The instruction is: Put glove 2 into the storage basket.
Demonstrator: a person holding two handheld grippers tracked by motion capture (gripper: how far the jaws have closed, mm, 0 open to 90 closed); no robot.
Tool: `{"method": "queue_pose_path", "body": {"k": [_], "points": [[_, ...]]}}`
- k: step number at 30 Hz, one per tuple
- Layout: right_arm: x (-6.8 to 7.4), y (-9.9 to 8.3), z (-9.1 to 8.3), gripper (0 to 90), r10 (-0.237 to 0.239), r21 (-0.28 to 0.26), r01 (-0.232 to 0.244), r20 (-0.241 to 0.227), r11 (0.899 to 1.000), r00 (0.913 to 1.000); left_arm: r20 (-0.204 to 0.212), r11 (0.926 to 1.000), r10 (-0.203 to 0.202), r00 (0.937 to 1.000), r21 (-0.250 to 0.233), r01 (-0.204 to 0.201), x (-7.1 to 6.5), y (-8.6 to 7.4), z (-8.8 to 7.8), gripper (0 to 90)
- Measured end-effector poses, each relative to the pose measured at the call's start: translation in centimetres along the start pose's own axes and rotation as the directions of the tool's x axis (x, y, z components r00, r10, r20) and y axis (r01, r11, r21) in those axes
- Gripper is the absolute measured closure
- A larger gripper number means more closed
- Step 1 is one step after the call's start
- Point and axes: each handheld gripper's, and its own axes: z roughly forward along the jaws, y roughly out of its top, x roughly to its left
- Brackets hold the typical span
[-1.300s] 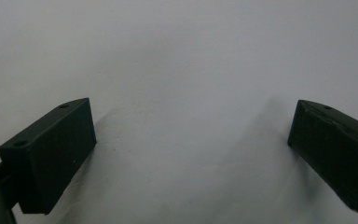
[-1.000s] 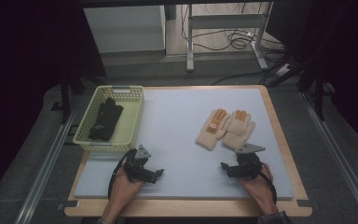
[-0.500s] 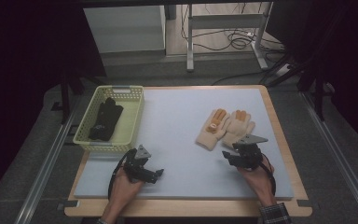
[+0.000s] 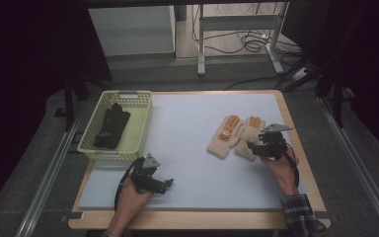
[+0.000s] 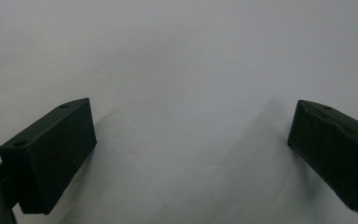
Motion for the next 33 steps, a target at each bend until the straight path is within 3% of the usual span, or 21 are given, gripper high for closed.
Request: {"method": "queue_pose_path", "body": {"k": [4,8,9,10,12,13,16,23,28,33], "points": [[-1.0,0.7,1.8,24.3,0.025,0.008,-0.025,-0.018,1.0,0.9995,0.0,1.0,0.0,1.0,0.0,0.0,0.0,0.0,0.0,0.8],[-1.4,0.8,4.0,22.0,0.023,0.046,-0.023,-0.011,0.999,0.9997,0.0,1.0,0.0,1.0,0.0,0.0,0.0,0.0,0.0,0.8],[-1.4,0.7,4.5,23.0,0.02,0.062,-0.019,-0.007,0.998,0.9998,0.0,1.0,0.0,1.0,0.0,0.0,0.0,0.0,0.0,0.9],[-1.4,0.7,4.9,29.9,0.019,0.072,-0.018,-0.007,0.997,0.9998,0.0,1.0,0.0,1.0,-0.001,0.0,0.0,0.0,0.0,0.8],[-1.7,0.6,5.1,41.9,0.073,0.072,-0.07,-0.039,0.995,0.9966,0.0,1.0,0.0,1.0,0.0,0.0,0.0,0.0,0.0,0.8],[-1.6,0.6,5.0,46.4,0.081,0.072,-0.079,-0.03,0.994,0.9963,0.0,1.0,0.0,1.0,0.0,0.0,0.0,0.0,0.0,0.8],[-1.2,0.6,4.7,54.2,0.083,0.09,-0.082,-0.009,0.993,0.9965,0.0,1.0,0.0,1.0,-0.001,0.0,0.0,0.0,0.0,0.8],[-1.0,0.6,3.3,55.2,0.071,0.067,-0.07,-0.012,0.995,0.9974,0.0,1.0,0.0,1.0,0.0,0.0,0.0,0.0,0.0,0.8],[0.0,1.1,0.4,54.5,0.036,0.015,-0.035,-0.054,0.999,0.9979,0.0,1.0,-0.001,1.0,0.0,0.001,0.0,0.0,0.0,0.8],[2.3,2.2,-2.3,54.0,-0.017,-0.037,0.013,-0.112,0.999,0.9936,0.0,1.0,0.0,1.0,0.0,0.0,0.0,0.0,0.0,0.8]]}}
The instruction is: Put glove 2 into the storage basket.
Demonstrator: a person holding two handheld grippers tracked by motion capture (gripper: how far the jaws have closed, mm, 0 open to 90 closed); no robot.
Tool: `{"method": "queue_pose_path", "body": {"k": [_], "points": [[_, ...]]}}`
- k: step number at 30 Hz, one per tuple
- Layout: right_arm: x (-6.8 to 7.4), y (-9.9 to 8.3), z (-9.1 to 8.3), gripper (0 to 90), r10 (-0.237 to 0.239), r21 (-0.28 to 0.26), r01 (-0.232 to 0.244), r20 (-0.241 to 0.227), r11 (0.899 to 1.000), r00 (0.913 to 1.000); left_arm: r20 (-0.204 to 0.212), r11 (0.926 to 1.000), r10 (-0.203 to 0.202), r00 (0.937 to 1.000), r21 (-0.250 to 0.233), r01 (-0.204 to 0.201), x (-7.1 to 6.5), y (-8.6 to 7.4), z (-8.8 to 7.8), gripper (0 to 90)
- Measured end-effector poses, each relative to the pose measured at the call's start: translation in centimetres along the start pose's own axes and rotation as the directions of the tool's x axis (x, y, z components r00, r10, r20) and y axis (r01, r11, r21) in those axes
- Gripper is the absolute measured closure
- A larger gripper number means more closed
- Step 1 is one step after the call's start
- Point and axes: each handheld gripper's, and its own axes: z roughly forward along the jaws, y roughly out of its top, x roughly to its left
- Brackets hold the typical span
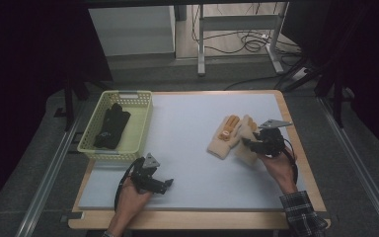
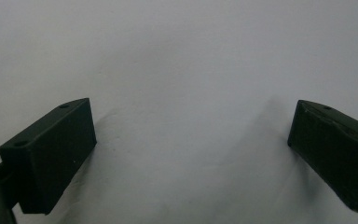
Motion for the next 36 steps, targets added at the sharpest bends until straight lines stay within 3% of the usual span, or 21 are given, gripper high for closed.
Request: {"method": "queue_pose_path", "body": {"k": [5,9,14,15,17,19,23,27,31,36], "points": [[3.3,1.5,-1.1,53.2,-0.041,-0.048,0.036,-0.093,0.998,0.9948,-0.001,1.0,0.0,1.0,-0.002,0.0,0.0,0.0,0.0,0.8],[6.3,2.3,-0.5,52.7,-0.081,-0.06,0.072,-0.171,0.996,0.982,-0.001,1.0,0.001,1.0,-0.002,-0.001,0.0,0.0,0.0,0.8],[10.0,2.6,1.9,52.0,-0.131,-0.033,0.127,-0.245,0.991,0.9606,-0.001,1.0,0.0,1.0,-0.002,0.0,0.0,0.0,0.0,0.9],[10.0,2.6,1.9,52.0,-0.131,-0.033,0.127,-0.245,0.991,0.9606,-0.001,1.0,0.0,1.0,-0.002,0.0,0.0,0.0,0.0,0.9],[11.8,2.2,3.9,51.3,-0.148,-0.005,0.152,-0.269,0.988,0.9517,-0.001,1.0,0.001,1.0,-0.002,-0.001,0.0,0.0,0.0,0.9],[12.7,1.8,5.3,50.4,-0.14,0.021,0.152,-0.277,0.988,0.9505,-0.001,1.0,0.0,1.0,-0.002,0.0,0.0,0.0,0.0,0.9],[13.8,0.5,7.7,43.4,-0.128,0.059,0.15,-0.276,0.987,0.9527,0.0,1.0,0.002,1.0,-0.001,-0.002,0.0,0.0,0.0,0.9],[14.3,-0.7,9.2,28.8,-0.101,0.11,0.146,-0.336,0.983,0.9364,0.0,1.0,0.0,1.0,0.0,0.0,0.0,0.0,0.0,0.8],[13.8,-0.5,8.5,25.5,-0.098,0.087,0.136,-0.35,0.987,0.9315,-0.001,1.0,0.003,1.0,0.0,-0.003,0.0,0.0,0.0,0.9],[12.5,0.1,7.1,26.3,-0.111,0.05,0.133,-0.31,0.99,0.9441,0.0,1.0,0.002,1.0,0.0,-0.002,0.0,0.0,0.0,0.8]]}}
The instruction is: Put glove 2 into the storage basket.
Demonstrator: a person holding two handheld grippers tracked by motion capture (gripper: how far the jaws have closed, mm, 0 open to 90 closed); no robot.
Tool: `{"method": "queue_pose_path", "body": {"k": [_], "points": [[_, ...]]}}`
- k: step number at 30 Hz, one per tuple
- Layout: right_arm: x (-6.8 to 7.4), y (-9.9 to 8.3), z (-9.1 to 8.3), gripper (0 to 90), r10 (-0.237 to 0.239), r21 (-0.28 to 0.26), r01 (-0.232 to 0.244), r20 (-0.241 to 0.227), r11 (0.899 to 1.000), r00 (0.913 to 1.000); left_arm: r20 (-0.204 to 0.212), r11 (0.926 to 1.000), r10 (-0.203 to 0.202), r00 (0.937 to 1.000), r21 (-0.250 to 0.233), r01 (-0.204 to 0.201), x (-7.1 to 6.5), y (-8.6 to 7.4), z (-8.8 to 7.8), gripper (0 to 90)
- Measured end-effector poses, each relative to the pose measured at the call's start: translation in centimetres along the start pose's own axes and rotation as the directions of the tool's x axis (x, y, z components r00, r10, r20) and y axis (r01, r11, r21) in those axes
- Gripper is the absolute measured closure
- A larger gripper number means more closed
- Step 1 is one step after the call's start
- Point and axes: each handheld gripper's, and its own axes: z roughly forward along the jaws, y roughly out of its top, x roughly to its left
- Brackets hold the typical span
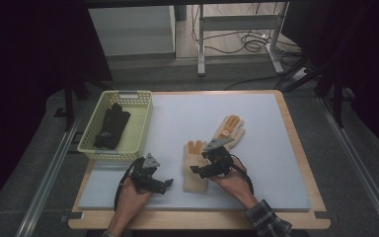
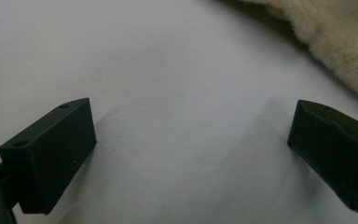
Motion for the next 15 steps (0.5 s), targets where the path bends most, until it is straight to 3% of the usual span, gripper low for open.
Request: {"method": "queue_pose_path", "body": {"k": [8,15], "points": [[-3.0,-0.5,-2.1,39.4,0.024,-0.016,-0.023,0.108,1.0,0.9938,0.001,1.0,-0.002,1.0,0.0,0.002,0.0,0.0,0.0,0.9],[-6.3,-0.4,-3.7,50.3,0.066,-0.047,-0.057,0.22,0.997,0.9732,0.001,1.0,-0.003,1.0,0.0,0.003,0.0,0.0,0.0,0.9]]}}
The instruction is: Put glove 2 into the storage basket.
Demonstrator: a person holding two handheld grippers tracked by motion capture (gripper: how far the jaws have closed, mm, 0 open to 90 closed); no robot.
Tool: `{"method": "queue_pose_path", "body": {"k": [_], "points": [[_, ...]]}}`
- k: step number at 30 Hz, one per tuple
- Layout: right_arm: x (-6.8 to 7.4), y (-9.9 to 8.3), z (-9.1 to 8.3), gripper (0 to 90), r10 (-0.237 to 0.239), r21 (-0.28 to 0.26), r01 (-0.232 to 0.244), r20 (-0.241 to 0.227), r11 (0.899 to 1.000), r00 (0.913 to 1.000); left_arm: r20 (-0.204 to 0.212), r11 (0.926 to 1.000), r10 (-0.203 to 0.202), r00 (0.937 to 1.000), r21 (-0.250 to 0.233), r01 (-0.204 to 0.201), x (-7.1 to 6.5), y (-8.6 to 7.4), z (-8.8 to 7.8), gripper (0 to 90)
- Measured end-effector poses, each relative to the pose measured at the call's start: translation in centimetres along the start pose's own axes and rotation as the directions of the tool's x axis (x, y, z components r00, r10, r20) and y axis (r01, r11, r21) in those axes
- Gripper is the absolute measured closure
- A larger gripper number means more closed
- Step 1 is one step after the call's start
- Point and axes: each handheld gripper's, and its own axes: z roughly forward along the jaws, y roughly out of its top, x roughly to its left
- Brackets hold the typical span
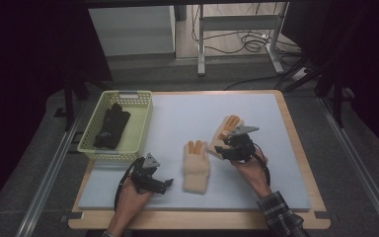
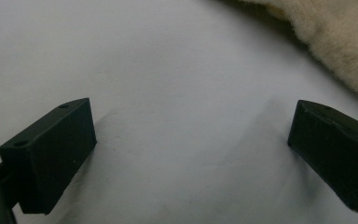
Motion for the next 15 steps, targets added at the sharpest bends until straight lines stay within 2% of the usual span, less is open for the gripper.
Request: {"method": "queue_pose_path", "body": {"k": [3,9,12,15], "points": [[-1.5,0.2,0.2,49.0,0.023,-0.002,-0.023,0.037,1.0,0.999,0.0,1.0,0.0,1.0,0.0,0.0,0.0,0.0,0.0,0.9],[-3.4,0.3,2.1,35.7,0.061,0.007,-0.061,0.082,0.998,0.9948,0.001,1.0,0.0,1.0,0.0,0.0,0.0,0.0,0.0,0.8],[-3.6,0.2,3.4,33.8,0.051,0.025,-0.053,0.094,0.998,0.9942,0.001,1.0,0.0,1.0,0.0,0.0,0.0,0.0,0.0,0.9],[-3.6,0.1,4.6,34.5,0.027,0.038,-0.032,0.128,0.999,0.9914,0.001,1.0,0.0,1.0,0.0,0.0,0.0,0.0,0.0,0.9]]}}
